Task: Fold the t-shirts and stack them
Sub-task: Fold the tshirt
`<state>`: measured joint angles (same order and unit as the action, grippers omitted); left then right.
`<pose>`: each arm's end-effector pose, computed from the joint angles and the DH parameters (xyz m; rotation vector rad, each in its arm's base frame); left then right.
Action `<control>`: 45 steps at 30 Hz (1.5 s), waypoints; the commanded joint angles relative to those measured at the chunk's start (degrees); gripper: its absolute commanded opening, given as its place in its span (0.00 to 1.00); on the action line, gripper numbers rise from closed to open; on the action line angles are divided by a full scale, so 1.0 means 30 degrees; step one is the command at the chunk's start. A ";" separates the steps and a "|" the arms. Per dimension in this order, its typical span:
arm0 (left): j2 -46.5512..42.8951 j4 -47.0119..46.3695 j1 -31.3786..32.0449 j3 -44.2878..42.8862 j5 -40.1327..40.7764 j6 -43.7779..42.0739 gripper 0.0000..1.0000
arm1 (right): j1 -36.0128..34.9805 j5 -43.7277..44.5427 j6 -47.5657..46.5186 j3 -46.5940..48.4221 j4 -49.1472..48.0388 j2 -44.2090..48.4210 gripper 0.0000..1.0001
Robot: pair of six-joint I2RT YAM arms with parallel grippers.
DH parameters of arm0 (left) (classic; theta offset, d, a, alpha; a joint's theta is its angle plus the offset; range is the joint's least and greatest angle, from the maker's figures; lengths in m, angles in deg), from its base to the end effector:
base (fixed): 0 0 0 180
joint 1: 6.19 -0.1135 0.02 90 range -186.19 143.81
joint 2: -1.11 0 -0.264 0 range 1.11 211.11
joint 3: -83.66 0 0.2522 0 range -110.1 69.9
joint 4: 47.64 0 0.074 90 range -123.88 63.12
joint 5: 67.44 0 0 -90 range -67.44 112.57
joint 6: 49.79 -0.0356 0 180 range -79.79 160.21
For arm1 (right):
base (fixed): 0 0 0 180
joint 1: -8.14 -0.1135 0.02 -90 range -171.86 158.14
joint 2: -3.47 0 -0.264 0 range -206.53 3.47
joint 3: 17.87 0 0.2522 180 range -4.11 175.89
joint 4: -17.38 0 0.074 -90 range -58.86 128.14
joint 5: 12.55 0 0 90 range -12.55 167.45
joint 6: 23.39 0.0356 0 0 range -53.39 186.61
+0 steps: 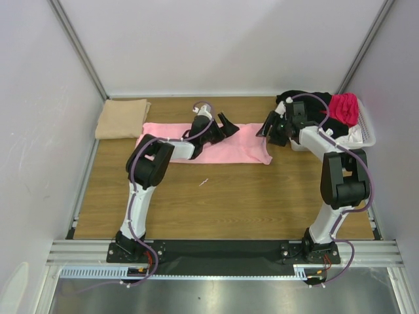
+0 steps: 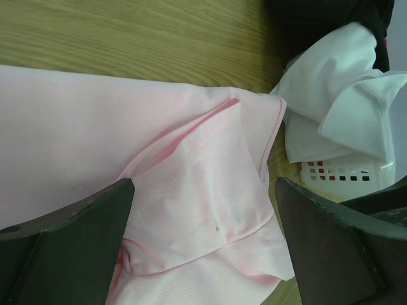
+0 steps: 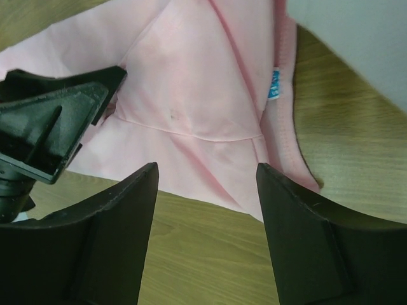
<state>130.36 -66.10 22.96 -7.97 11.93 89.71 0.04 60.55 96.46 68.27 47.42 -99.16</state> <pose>0.4245 -0.2443 0.1282 -0.2291 2.0458 -1.0736 0.3885 0.0657 0.2211 0.3180 2.4200 0.6581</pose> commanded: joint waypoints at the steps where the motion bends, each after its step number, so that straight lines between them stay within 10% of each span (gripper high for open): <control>1: -0.0016 0.0049 -0.0311 -0.0880 -0.0585 -0.0353 1.00 | -0.0698 0.0157 -0.0924 0.0599 0.0113 0.0168 0.68; 8: -0.2825 0.1451 -0.0370 -0.1904 -0.1875 -0.3572 1.00 | -0.1753 0.0069 -0.1452 0.1624 -0.0472 -0.0622 0.67; 16: -0.6840 1.0445 -0.1656 -0.2291 0.2629 -0.9437 1.00 | -0.2808 0.0947 -0.1482 0.2826 -0.0356 -0.2644 0.66; 24: -0.9009 1.2412 -0.4587 0.3100 0.2607 -0.8030 1.00 | -0.3160 0.1943 -0.1364 0.4055 0.0258 -0.5015 0.61; 45: -0.9333 1.4929 -0.4530 0.7380 0.4717 -0.4987 1.00 | -0.2780 0.3819 -0.2800 0.5170 0.1958 -0.6718 0.56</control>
<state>103.58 -27.94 9.08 11.44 26.69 69.75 -9.25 69.09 90.18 82.32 50.87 -117.15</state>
